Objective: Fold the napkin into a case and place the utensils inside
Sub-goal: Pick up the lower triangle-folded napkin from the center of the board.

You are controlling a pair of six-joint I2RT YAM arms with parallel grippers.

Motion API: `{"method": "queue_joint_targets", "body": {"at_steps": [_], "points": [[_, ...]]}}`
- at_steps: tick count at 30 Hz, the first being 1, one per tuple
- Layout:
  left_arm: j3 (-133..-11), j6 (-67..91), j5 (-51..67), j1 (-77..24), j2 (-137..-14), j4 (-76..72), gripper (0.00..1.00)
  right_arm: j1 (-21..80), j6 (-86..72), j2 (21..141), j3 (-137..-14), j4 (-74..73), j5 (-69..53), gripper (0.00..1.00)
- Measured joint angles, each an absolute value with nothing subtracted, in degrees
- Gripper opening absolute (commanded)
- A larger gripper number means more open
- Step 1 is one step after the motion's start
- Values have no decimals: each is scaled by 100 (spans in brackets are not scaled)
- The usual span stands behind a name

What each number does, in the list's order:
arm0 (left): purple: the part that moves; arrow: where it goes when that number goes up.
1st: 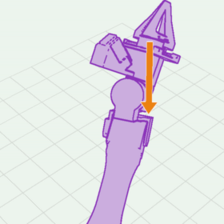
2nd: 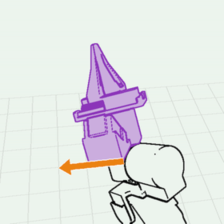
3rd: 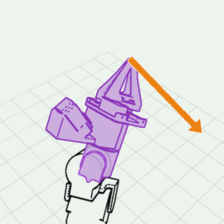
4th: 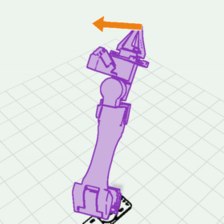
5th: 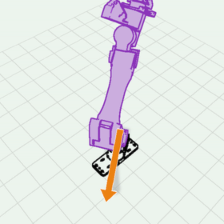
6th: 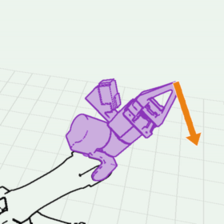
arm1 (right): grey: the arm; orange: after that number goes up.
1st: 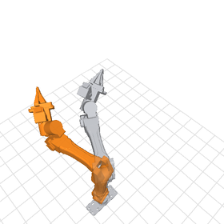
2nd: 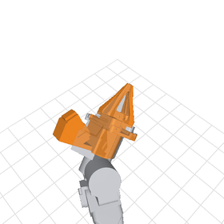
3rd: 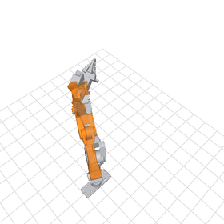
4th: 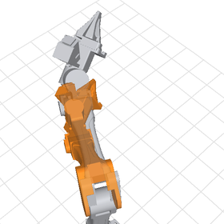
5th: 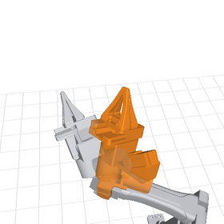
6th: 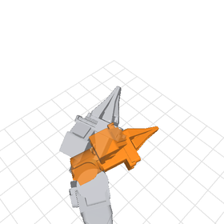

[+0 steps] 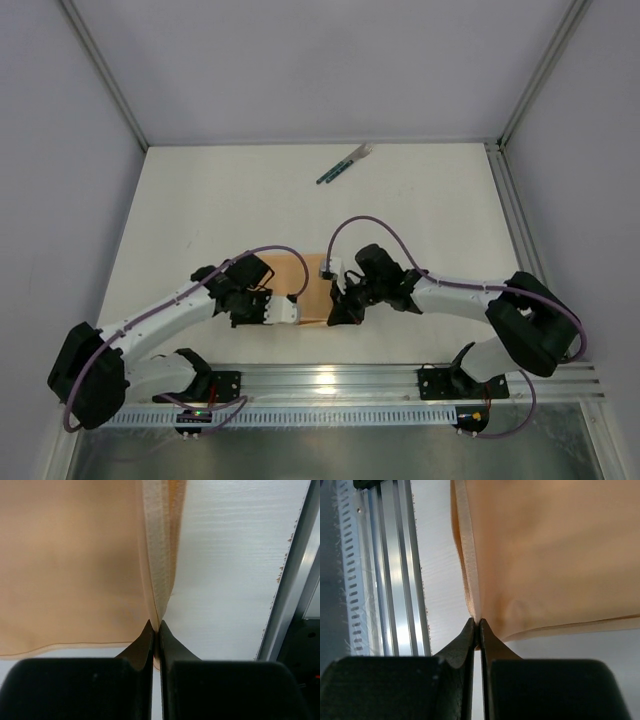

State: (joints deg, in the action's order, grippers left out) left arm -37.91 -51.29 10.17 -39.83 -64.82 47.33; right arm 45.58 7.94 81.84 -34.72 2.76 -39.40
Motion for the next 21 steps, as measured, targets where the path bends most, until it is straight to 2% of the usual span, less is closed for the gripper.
{"method": "queue_joint_targets", "body": {"at_steps": [7, 12, 15, 16, 19, 21], "points": [[-4237, -5575, 1413, -3232, -7124, 4779, 1, 4213, 467, 8715, -3649, 473, -4427, 4], [-4289, -5754, 1522, -3107, -7422, 4751, 9, 4034, 242, 9037, -3747, 642, -4654, 4], [-4379, -5778, 1551, -3057, -7609, 4735, 23, 3975, 86, 9282, -3767, 714, -4746, 4], [-4407, -5760, 1555, -3044, -7649, 4707, 34, 3957, 23, 9349, -3769, 740, -4775, 4], [-4423, -5704, 1605, -3026, -7677, 4613, 49, 3916, -123, 9485, -3774, 805, -4821, 4], [-4423, -5627, 1664, -3024, -7677, 4589, 54, 3898, -220, 9515, -3774, 862, -4838, 4]]}}
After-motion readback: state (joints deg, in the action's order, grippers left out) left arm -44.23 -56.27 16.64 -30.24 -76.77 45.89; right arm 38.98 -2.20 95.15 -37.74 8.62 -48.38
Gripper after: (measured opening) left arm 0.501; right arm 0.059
